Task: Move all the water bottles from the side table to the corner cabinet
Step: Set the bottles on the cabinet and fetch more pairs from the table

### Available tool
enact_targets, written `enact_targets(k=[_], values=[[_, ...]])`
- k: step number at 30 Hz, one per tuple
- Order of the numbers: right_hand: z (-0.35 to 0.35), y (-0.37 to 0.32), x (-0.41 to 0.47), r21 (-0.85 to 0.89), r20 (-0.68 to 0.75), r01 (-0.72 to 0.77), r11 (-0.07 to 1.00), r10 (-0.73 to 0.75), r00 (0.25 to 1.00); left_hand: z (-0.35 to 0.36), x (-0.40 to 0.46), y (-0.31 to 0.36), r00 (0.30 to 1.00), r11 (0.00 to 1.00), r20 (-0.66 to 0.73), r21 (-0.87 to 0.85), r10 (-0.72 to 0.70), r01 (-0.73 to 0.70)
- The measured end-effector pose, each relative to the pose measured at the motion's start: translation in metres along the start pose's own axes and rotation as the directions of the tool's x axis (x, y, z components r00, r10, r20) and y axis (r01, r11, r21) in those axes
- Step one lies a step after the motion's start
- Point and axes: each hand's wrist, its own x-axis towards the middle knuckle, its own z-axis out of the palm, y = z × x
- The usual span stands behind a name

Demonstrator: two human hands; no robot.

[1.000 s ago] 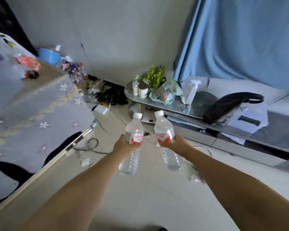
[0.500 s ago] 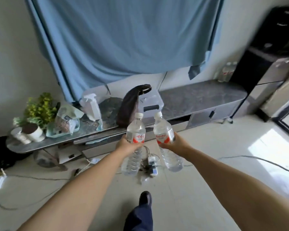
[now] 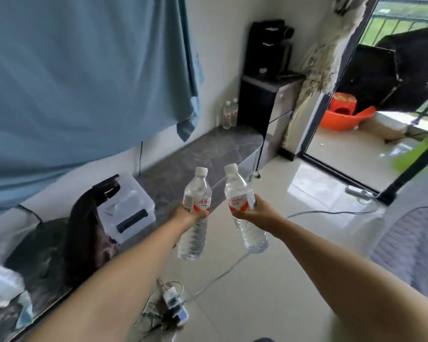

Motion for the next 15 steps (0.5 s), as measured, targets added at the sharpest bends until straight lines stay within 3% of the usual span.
enact_targets(k=[6, 15], values=[[-0.081, 0.023, 0.065, 0.000, -0.077, -0.047, 0.999, 0.046, 0.996, 0.066, 0.085, 0.051, 0.995, 0.999, 0.099, 0.044, 0.022, -0.026], [-0.217, 0.048, 0.220, -0.044, 0.002, -0.064, 0.997, 0.065, 0.998, 0.159, 0.225, 0.148, 0.997, 0.998, 0.049, 0.029, -0.064, 0.063]])
